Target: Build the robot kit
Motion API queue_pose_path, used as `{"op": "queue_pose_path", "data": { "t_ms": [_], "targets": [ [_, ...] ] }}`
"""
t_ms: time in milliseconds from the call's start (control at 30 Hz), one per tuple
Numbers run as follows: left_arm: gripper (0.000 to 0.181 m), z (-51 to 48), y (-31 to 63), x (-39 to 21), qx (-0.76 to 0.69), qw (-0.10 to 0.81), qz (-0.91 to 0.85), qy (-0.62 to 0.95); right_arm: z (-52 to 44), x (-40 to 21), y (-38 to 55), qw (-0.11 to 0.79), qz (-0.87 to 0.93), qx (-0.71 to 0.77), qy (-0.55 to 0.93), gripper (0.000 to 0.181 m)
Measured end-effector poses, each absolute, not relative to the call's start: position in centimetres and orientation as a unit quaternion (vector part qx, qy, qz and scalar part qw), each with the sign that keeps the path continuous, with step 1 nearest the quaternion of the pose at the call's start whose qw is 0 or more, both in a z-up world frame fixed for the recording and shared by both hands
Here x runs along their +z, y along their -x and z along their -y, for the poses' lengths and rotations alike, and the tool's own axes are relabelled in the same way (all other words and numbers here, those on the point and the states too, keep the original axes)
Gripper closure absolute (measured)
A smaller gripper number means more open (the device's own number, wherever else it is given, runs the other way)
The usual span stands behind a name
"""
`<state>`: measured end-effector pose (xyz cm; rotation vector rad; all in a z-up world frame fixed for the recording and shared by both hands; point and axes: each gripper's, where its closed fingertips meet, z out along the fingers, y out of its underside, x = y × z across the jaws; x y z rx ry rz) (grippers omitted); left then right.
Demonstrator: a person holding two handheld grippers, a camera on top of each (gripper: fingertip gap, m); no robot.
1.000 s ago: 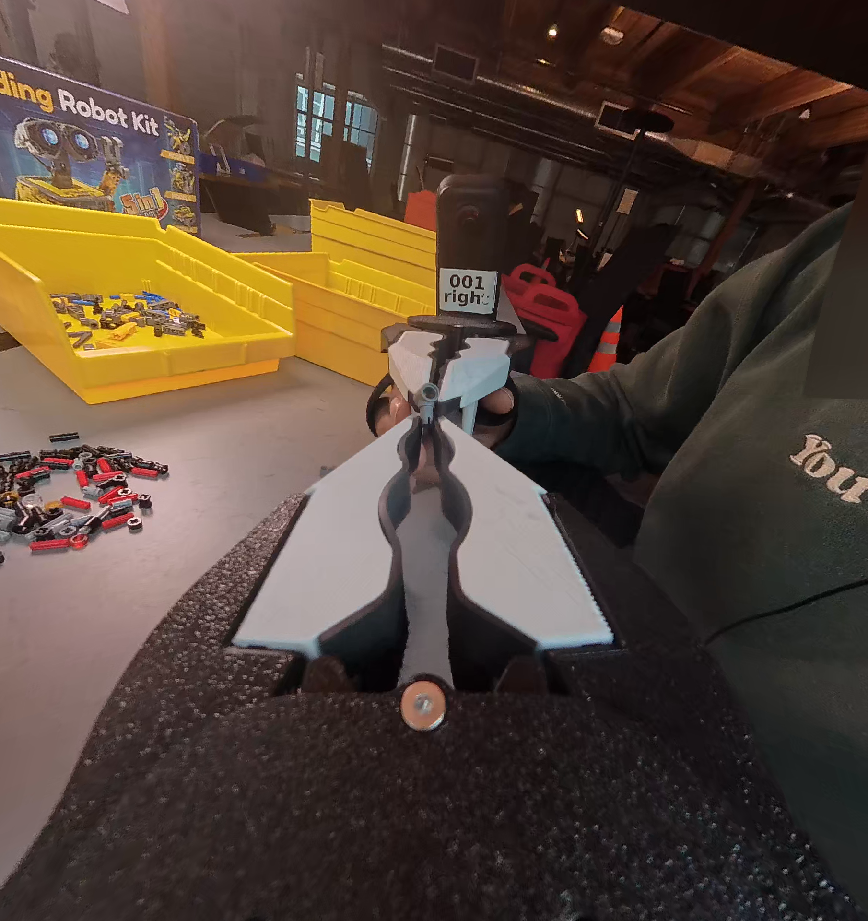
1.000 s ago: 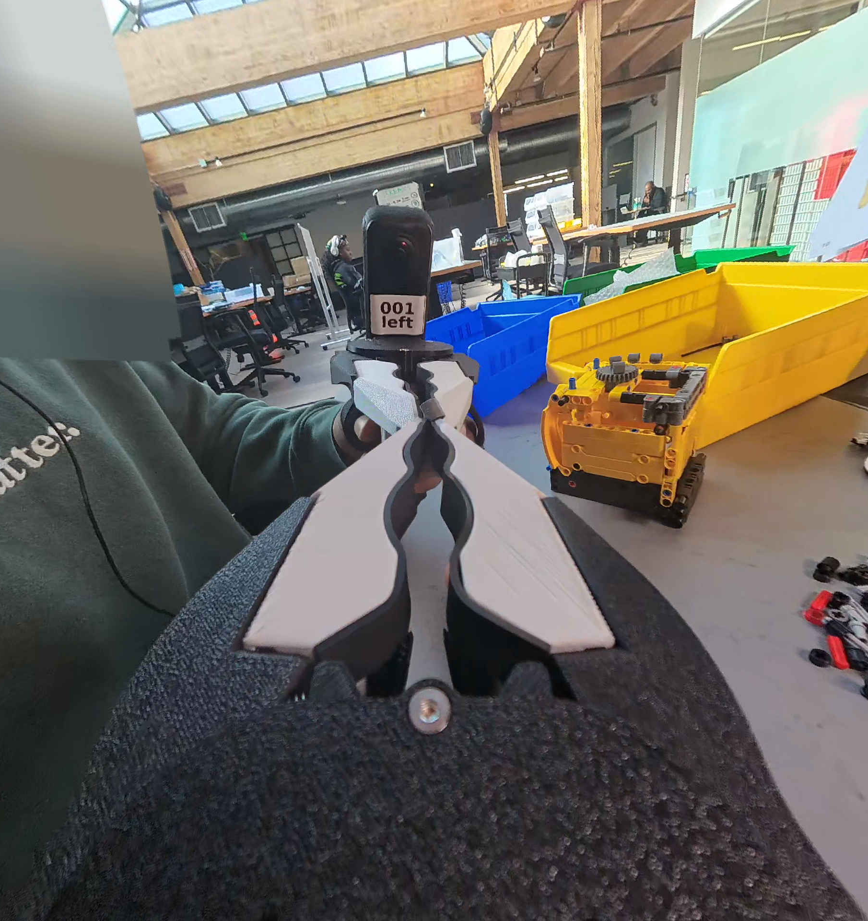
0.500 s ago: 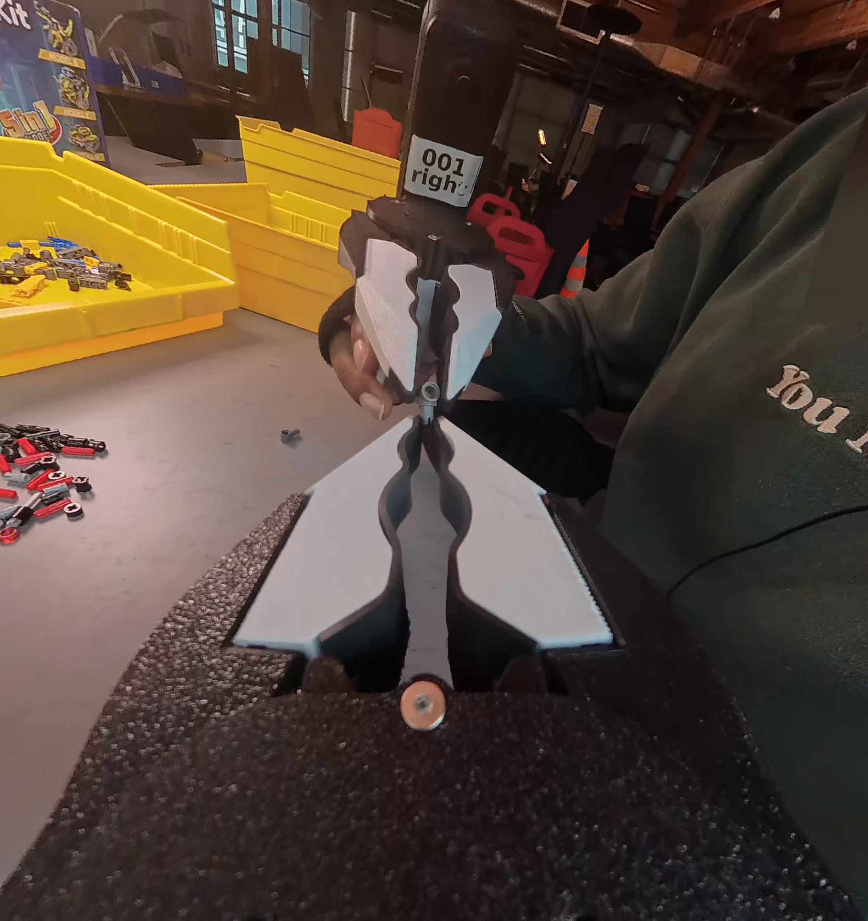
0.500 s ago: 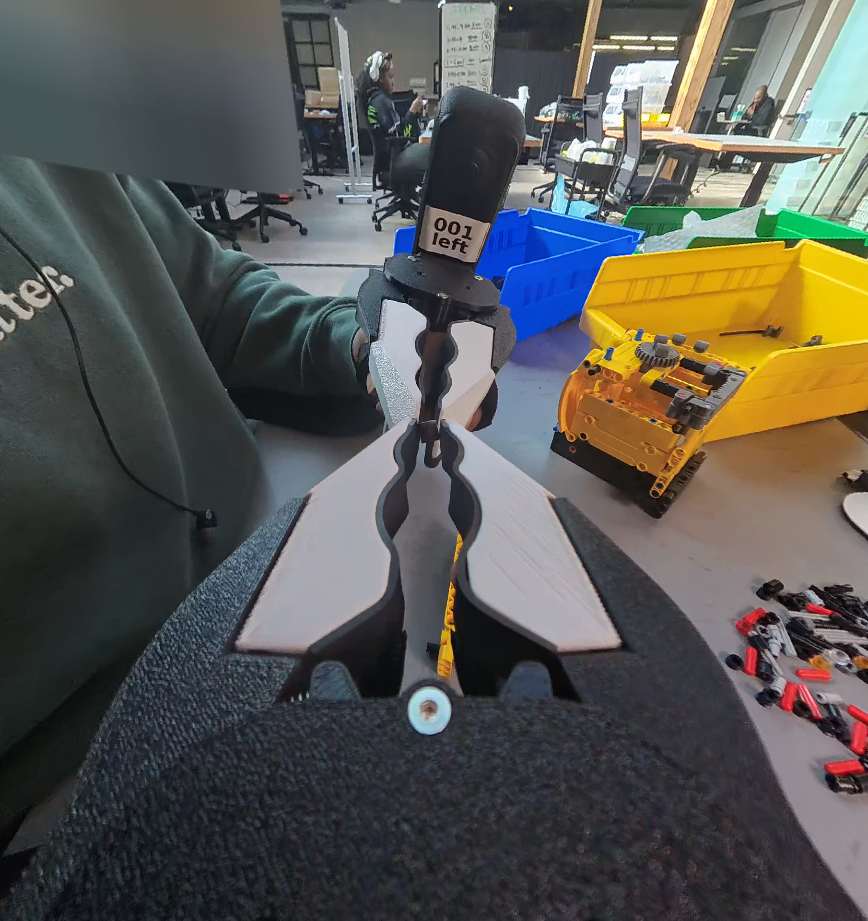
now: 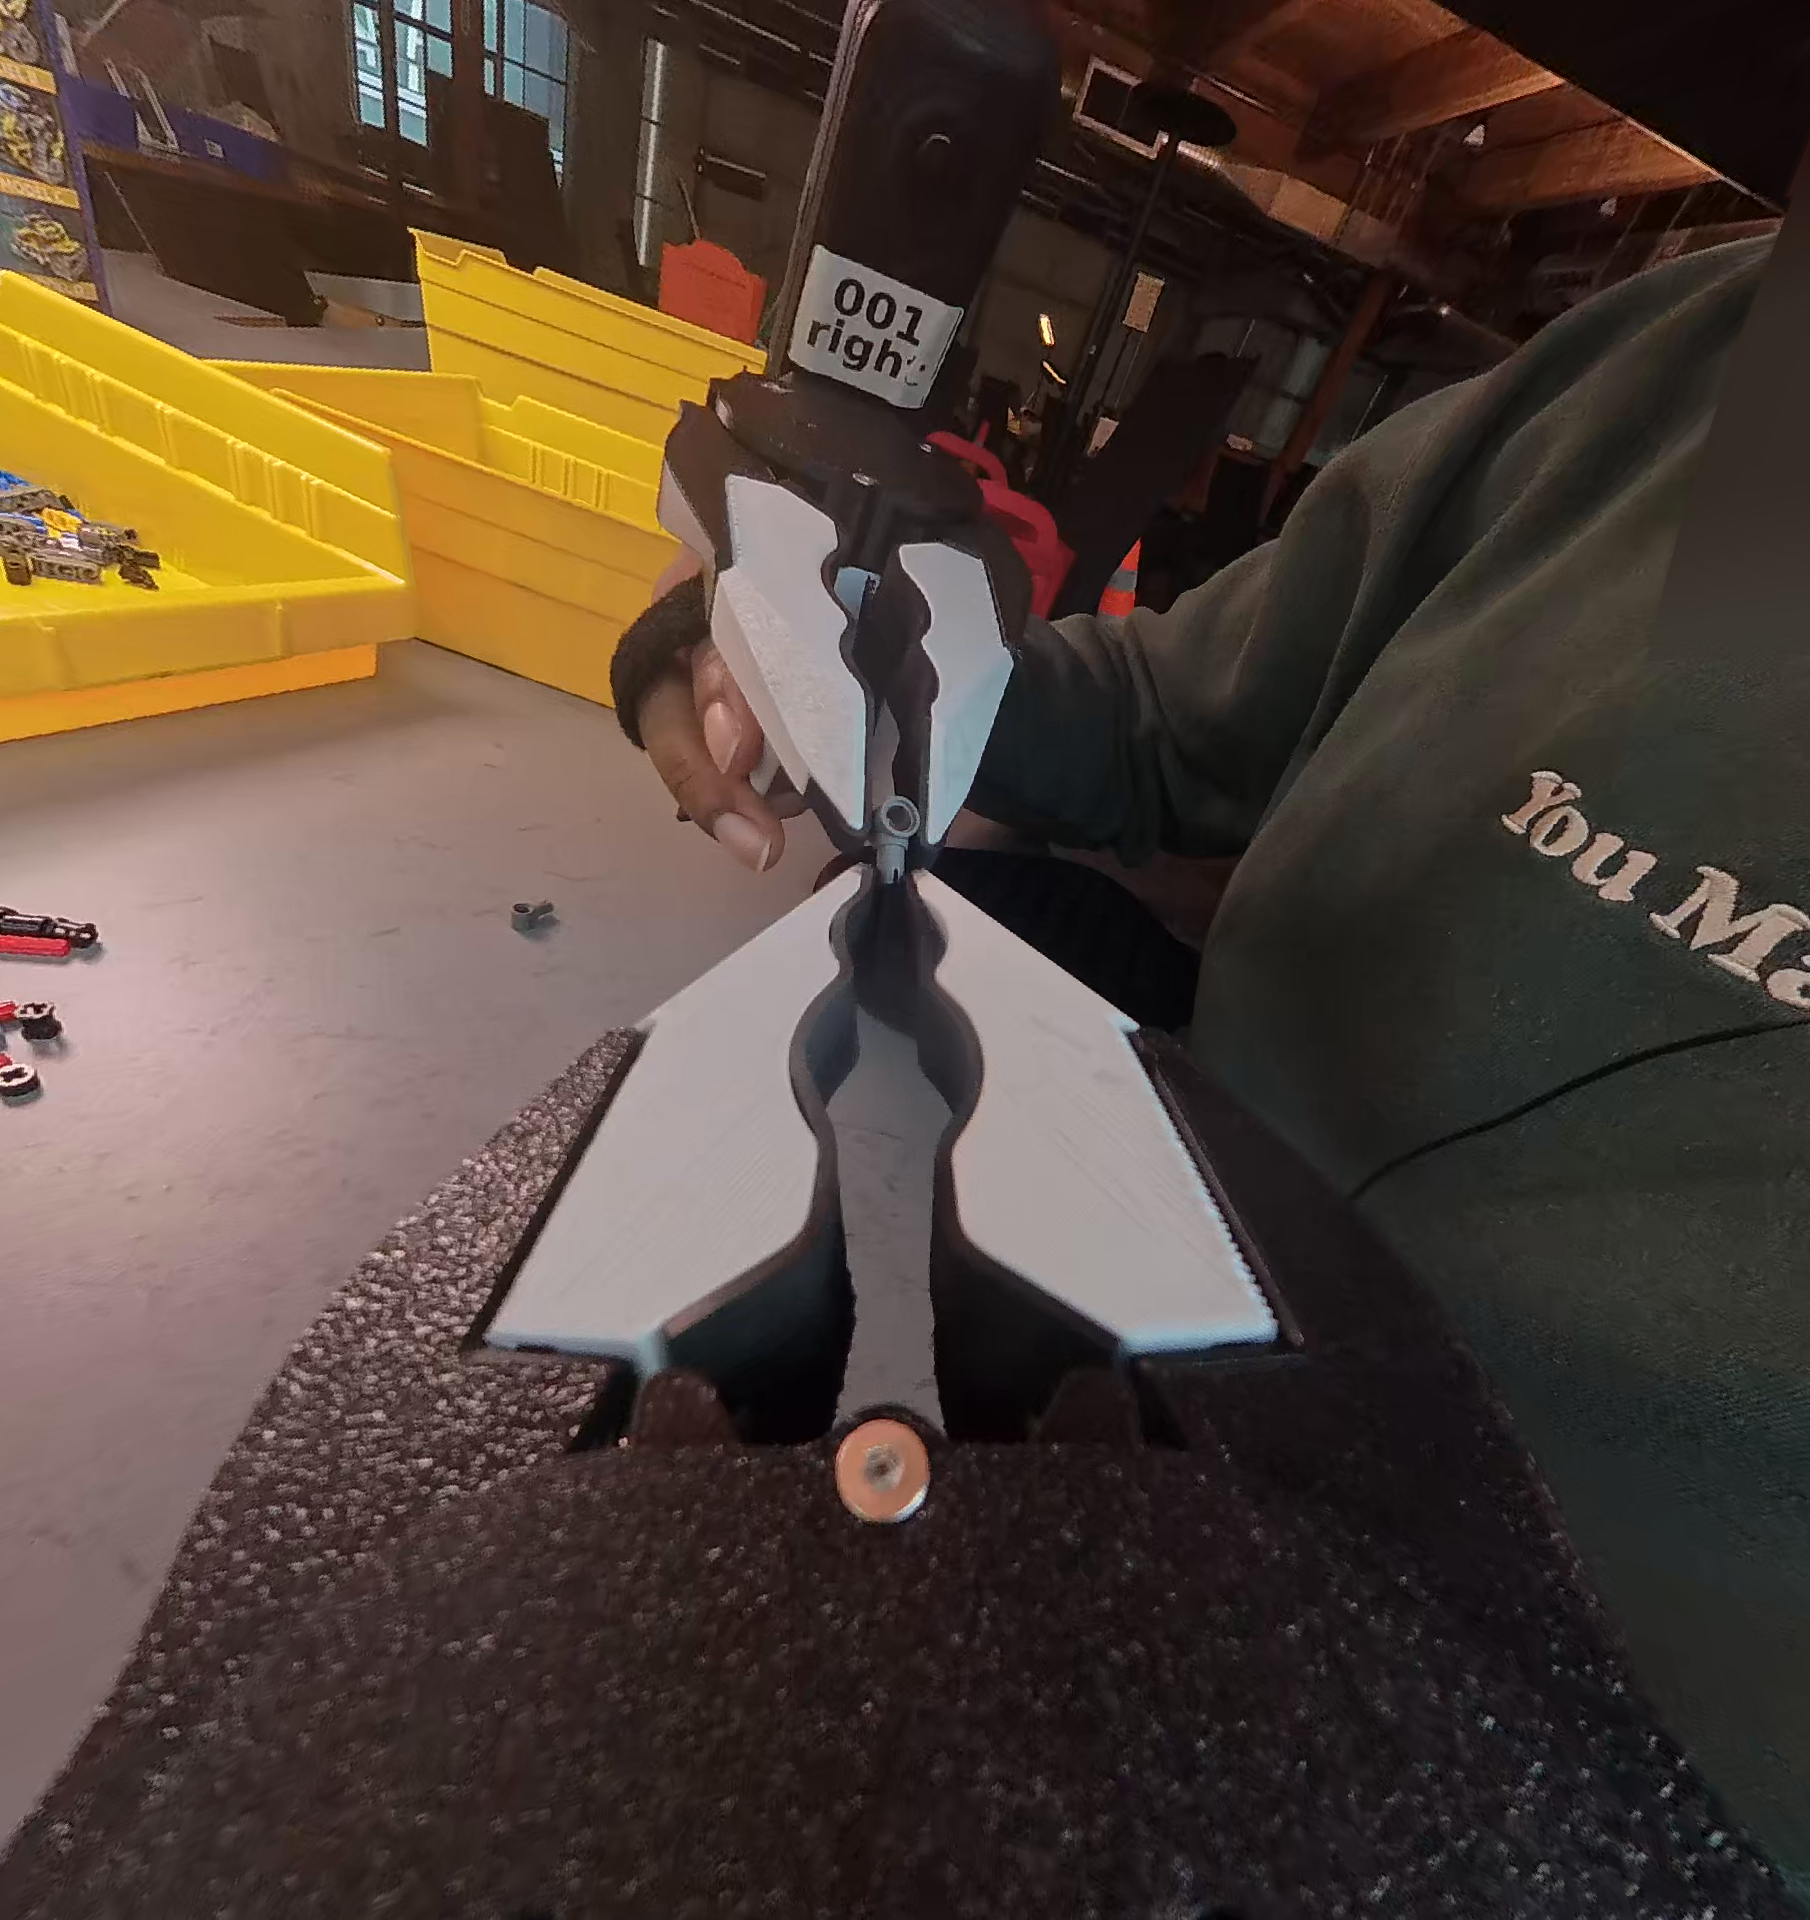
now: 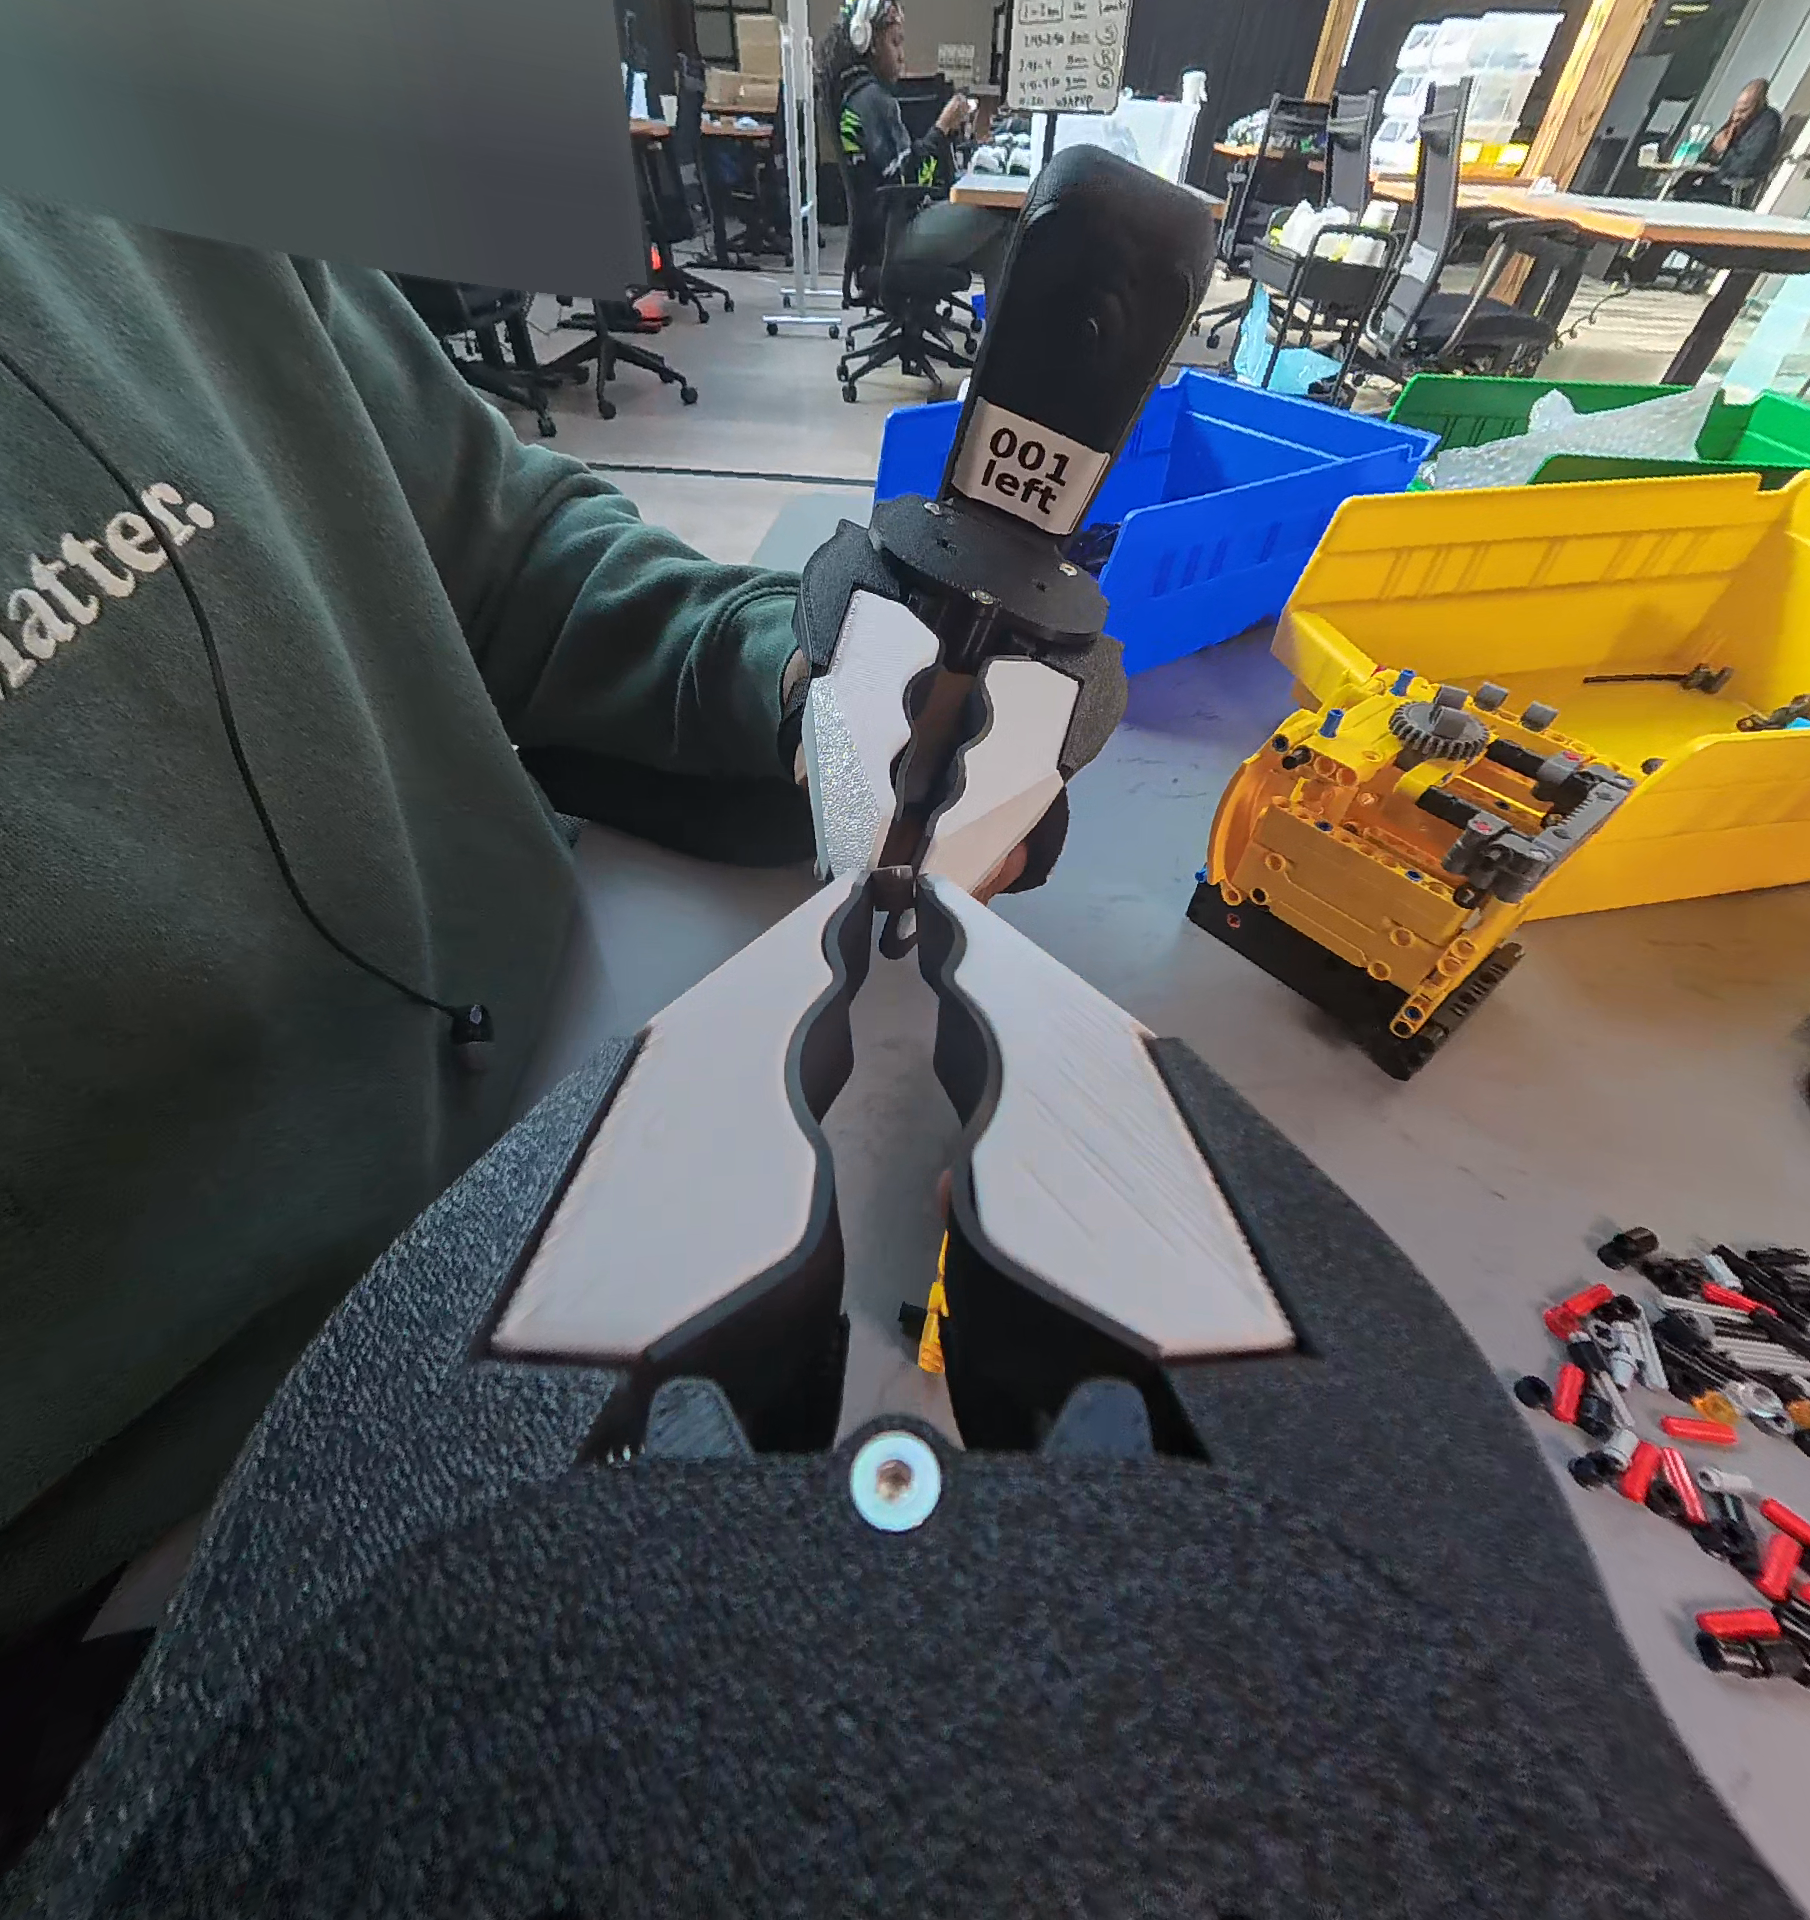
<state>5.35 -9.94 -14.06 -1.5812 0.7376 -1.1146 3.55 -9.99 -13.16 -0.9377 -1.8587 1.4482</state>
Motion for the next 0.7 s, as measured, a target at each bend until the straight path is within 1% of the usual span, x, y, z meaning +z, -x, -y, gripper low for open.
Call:
{"op": "queue_pose_path", "data": {
  "t_ms": [400,700],
  "targets": [
    [0.178,10.35,-5.70,-14.34,-0.465,0.503,-0.317,0.656,10.39,-13.50,-3.97,0.269,0.732,0.524,0.342,0.174],
    [0.178,10.17,-5.06,-14.62,-0.456,0.506,-0.311,0.662,10.20,-13.84,-3.33,0.261,0.725,0.525,0.361,0.174]
  ]
}}
